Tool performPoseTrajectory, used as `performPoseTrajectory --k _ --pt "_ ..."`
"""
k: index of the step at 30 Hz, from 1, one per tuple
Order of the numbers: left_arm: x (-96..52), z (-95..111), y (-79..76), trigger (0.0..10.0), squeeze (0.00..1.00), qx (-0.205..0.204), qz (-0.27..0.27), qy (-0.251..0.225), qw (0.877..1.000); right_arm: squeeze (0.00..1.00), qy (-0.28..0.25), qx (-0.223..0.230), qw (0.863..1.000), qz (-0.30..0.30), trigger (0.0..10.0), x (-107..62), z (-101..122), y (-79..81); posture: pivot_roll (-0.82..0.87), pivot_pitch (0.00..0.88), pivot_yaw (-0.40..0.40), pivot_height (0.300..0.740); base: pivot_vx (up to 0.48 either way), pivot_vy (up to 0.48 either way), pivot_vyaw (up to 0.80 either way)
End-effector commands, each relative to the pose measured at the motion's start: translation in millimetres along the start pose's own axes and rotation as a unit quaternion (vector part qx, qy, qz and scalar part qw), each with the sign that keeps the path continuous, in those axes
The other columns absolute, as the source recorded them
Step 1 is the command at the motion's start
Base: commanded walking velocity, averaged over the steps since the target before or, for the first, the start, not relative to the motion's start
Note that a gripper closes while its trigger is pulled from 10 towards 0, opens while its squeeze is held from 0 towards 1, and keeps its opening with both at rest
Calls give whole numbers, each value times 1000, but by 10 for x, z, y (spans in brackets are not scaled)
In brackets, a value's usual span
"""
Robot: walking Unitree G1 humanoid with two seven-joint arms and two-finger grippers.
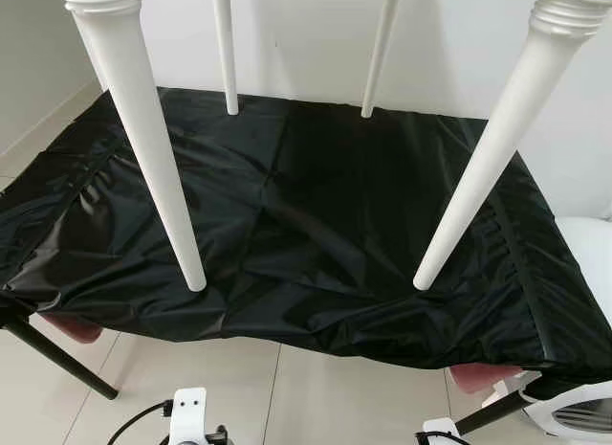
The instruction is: Building children table
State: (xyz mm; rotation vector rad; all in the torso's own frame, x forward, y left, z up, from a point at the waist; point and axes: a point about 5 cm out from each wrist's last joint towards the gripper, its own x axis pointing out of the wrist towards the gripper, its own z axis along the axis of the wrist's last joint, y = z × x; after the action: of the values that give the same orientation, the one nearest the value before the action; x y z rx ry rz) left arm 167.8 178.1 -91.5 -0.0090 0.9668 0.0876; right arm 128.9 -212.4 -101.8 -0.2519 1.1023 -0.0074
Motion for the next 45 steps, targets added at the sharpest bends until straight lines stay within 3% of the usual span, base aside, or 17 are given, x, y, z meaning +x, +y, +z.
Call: performPoseTrajectory --k 1,14,45 --pt "-10 -75 -34 10000 0 -5 -15 18 1000 0 5 2 1000 7 10000 -2 -19 47 6 0 -33 740 0 0 0" --pt "-39 -181 60 10000 0 -13 -8 28 999 0 8 3 1000 9 10000 -3 -32 46 16 0 -35 740 0 0 0" --pt "-35 -172 26 10000 0 -18 -11 28 999 0 15 -1 1000 10 10000 -18 -107 55 16 0 -46 740 0 309 0"
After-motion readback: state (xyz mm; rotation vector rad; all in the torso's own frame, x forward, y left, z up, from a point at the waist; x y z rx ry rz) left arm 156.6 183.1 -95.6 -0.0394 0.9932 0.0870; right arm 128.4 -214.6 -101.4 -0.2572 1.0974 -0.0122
